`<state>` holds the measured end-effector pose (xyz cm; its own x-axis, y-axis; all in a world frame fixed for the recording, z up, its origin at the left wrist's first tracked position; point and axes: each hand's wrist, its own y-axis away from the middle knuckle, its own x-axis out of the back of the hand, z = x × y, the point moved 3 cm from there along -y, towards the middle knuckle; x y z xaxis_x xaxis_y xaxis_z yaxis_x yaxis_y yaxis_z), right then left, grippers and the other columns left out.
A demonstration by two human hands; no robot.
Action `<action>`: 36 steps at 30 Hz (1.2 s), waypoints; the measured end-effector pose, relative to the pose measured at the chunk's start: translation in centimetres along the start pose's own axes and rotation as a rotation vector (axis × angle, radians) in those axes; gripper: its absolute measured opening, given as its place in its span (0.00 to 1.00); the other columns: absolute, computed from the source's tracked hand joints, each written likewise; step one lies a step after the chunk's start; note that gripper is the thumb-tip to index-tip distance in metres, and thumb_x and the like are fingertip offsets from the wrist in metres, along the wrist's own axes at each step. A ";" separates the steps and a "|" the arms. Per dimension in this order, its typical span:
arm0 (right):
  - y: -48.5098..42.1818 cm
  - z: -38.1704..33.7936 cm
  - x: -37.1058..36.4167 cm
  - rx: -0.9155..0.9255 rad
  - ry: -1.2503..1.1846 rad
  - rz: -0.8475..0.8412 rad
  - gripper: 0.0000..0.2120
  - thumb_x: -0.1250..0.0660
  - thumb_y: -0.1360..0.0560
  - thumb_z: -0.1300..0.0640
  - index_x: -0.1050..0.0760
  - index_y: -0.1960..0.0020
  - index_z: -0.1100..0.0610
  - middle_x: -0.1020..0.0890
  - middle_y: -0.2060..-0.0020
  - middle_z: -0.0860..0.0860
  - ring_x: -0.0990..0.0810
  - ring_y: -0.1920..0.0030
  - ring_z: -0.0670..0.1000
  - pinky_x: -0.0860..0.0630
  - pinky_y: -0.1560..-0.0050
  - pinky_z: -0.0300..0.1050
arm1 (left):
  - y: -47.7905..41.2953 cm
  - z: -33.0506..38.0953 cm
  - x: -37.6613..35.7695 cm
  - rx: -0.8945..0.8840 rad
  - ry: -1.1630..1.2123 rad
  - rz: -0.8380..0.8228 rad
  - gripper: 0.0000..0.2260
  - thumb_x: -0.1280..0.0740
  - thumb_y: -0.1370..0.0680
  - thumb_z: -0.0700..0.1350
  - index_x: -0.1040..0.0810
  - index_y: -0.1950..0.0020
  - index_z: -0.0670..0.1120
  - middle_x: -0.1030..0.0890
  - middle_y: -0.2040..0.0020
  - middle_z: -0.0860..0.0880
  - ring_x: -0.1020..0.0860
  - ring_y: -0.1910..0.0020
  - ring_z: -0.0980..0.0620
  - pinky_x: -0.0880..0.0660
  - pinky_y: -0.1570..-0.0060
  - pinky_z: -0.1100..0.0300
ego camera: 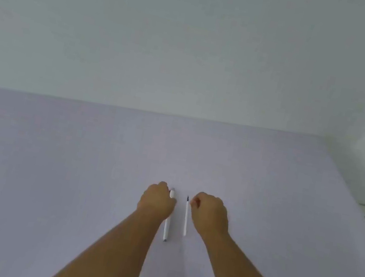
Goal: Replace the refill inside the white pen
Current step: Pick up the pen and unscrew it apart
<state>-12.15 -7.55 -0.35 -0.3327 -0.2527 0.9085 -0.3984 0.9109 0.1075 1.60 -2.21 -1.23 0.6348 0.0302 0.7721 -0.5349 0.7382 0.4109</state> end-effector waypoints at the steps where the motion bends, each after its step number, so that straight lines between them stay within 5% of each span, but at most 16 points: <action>1: -0.2 0.1 -0.4 -0.010 -0.002 -0.026 0.11 0.41 0.23 0.53 0.21 0.50 0.54 0.17 0.55 0.52 0.23 0.51 0.54 0.25 0.52 0.47 | 0.1 -0.4 -0.6 0.044 0.015 -0.036 0.14 0.35 0.25 0.49 0.27 0.44 0.43 0.23 0.50 0.45 0.22 0.53 0.46 0.25 0.58 0.56; 8: -0.9 0.3 -2.4 0.003 -0.099 -0.047 0.10 0.38 0.24 0.53 0.21 0.53 0.56 0.17 0.57 0.52 0.23 0.51 0.53 0.23 0.54 0.48 | 0.1 -1.8 -2.9 0.137 0.137 -0.028 0.06 0.34 0.27 0.45 0.23 0.52 0.44 0.20 0.57 0.46 0.22 0.62 0.49 0.27 0.67 0.60; 14: -1.3 -0.8 -2.1 -0.209 -0.516 -0.094 0.11 0.35 0.26 0.47 0.22 0.55 0.55 0.21 0.62 0.47 0.24 0.61 0.47 0.30 0.62 0.39 | 1.4 -0.9 -1.4 -0.003 0.424 0.012 0.04 0.30 0.27 0.48 0.25 0.58 0.52 0.21 0.61 0.53 0.24 0.67 0.58 0.33 0.83 0.73; 18: -2.0 -1.5 -1.0 -0.309 -0.707 -0.115 0.16 0.33 0.26 0.49 0.28 0.70 0.53 0.26 0.73 0.48 0.29 0.71 0.46 0.33 0.69 0.39 | 2.3 0.4 -0.6 -0.086 0.470 -0.049 0.04 0.31 0.26 0.47 0.21 0.54 0.48 0.18 0.62 0.51 0.22 0.65 0.56 0.26 0.68 0.67; 23: -2.9 -0.5 1.0 -0.486 -1.014 -0.047 0.12 0.33 0.26 0.53 0.23 0.66 0.56 0.22 0.70 0.51 0.26 0.71 0.49 0.23 0.57 0.49 | 2.6 0.7 0.3 -0.062 0.514 -0.177 0.04 0.31 0.26 0.44 0.21 0.60 0.46 0.18 0.65 0.49 0.20 0.66 0.52 0.22 0.59 0.59; 26: -3.4 1.3 1.8 -0.402 -0.801 -0.124 0.11 0.34 0.25 0.52 0.21 0.61 0.58 0.21 0.67 0.53 0.24 0.67 0.51 0.22 0.52 0.52 | 2.4 0.0 0.7 -0.007 0.633 -0.145 0.04 0.30 0.26 0.44 0.20 0.57 0.44 0.17 0.63 0.47 0.18 0.61 0.48 0.19 0.51 0.53; 29: -2.1 2.8 0.6 -0.319 -0.430 -0.233 0.11 0.33 0.26 0.52 0.21 0.55 0.60 0.20 0.62 0.56 0.22 0.61 0.55 0.28 0.58 0.46 | 2.2 -0.5 0.8 0.004 0.668 -0.111 0.06 0.30 0.25 0.46 0.20 0.54 0.44 0.17 0.62 0.48 0.18 0.61 0.50 0.19 0.50 0.53; 36: 0.1 3.8 -2.0 -0.335 -0.393 -0.159 0.07 0.30 0.29 0.58 0.22 0.53 0.61 0.18 0.55 0.57 0.20 0.54 0.57 0.25 0.54 0.47 | 2.5 -0.2 0.6 -0.004 0.670 -0.062 0.04 0.33 0.24 0.48 0.23 0.54 0.48 0.17 0.61 0.51 0.21 0.64 0.54 0.22 0.60 0.59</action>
<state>-14.79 -8.15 -3.64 -0.6108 -0.4407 0.6578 -0.1969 0.8893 0.4129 0.78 -0.21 0.20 0.8737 0.3982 0.2793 -0.4852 0.7545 0.4419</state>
